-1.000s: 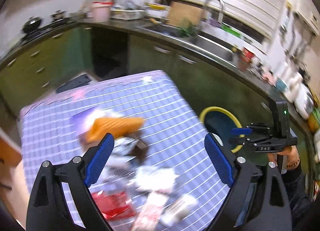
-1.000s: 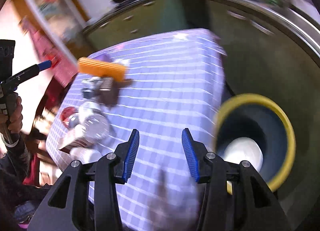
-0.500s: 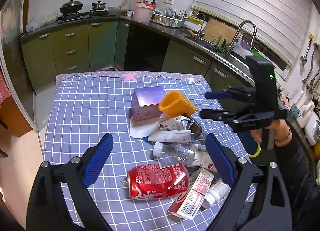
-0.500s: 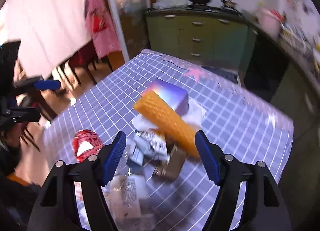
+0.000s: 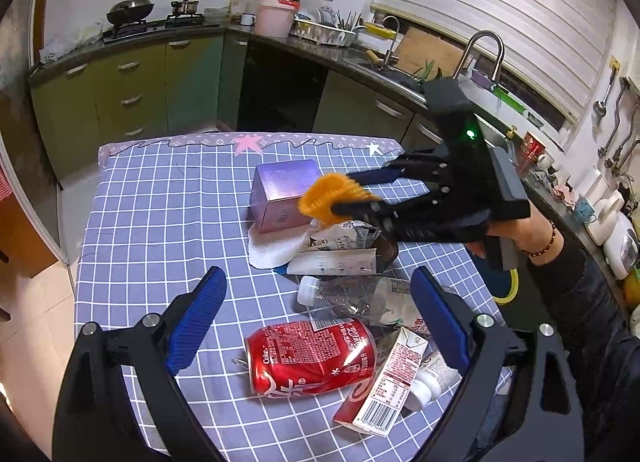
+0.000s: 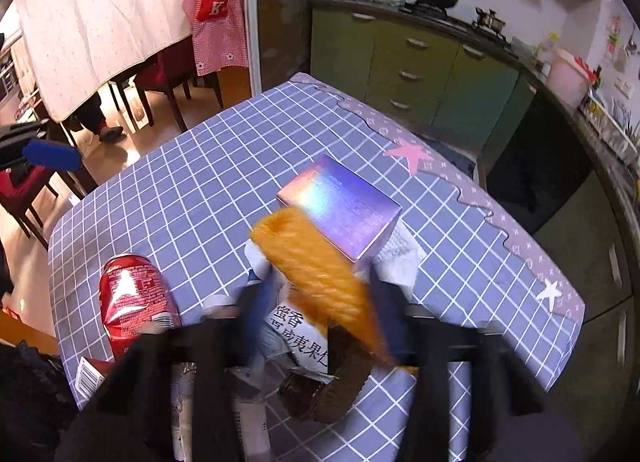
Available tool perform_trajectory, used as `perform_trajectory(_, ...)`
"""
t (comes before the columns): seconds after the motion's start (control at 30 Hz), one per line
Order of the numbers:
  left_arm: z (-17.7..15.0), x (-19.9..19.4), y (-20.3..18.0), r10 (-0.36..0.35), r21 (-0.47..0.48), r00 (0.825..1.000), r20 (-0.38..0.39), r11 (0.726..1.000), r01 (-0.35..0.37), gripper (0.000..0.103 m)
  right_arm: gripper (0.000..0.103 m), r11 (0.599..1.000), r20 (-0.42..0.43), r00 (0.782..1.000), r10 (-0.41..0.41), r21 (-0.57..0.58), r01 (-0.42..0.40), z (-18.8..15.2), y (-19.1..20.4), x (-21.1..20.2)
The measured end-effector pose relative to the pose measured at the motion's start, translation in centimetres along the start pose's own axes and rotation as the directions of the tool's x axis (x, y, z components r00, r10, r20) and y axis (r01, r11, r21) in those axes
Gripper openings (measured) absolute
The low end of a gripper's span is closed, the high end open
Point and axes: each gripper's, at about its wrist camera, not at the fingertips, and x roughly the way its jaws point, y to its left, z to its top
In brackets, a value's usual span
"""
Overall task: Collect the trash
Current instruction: 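Move the right tool back to the table and grasp the orange mesh sleeve, then carry the orange sleeve with the right tool into the bin and release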
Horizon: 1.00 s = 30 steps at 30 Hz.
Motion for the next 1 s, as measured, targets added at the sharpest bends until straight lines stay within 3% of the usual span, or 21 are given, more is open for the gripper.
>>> perform_trajectory(0.07,-0.1,0.2,0.0,-0.001,0.002,1.000,-0.004,1.000,0.001,0.089,0.022,1.000,0.030,1.000,-0.004,0.016,0.004,-0.2,-0.5,-0.7)
perform_trajectory(0.3,-0.2,0.4,-0.1,0.002,0.006,1.000,-0.012,1.000,-0.002,0.089,0.020,0.991,0.150,0.988,0.022,0.123,-0.041,-1.6,-2.3,-5.4)
perform_trajectory(0.43,-0.3,0.3,-0.5,0.006,0.016,1.000,-0.010,1.000,-0.006,0.089,0.020,0.985,0.224,0.974,-0.017,0.174,-0.023,-2.6,-3.4,-9.1)
perform_trajectory(0.63,-0.5,0.0,-1.1,0.004,0.041,1.000,-0.009,0.999,-0.004,0.089,0.020,0.951,0.300,0.940,-0.160,0.302,0.065,-7.5,-5.6,-16.5)
perform_trajectory(0.77,-0.6,0.0,-1.7,-0.006,0.053,1.000,-0.009,0.999,0.006,0.089,0.020,0.868,0.265,0.918,-0.295,0.476,0.142,-13.7,-8.3,-21.0)
perform_trajectory(0.83,-0.6,0.1,-2.0,-0.012,0.060,1.000,-0.009,0.998,0.013,0.090,0.020,0.806,0.224,0.910,-0.348,0.568,0.168,-17.5,-9.7,-22.4)
perform_trajectory(1.0,-0.5,0.8,-2.9,-0.021,0.078,0.999,-0.027,0.997,0.023,0.090,0.020,0.669,0.102,0.903,-0.416,0.707,0.229,-25.8,-12.3,-22.2)
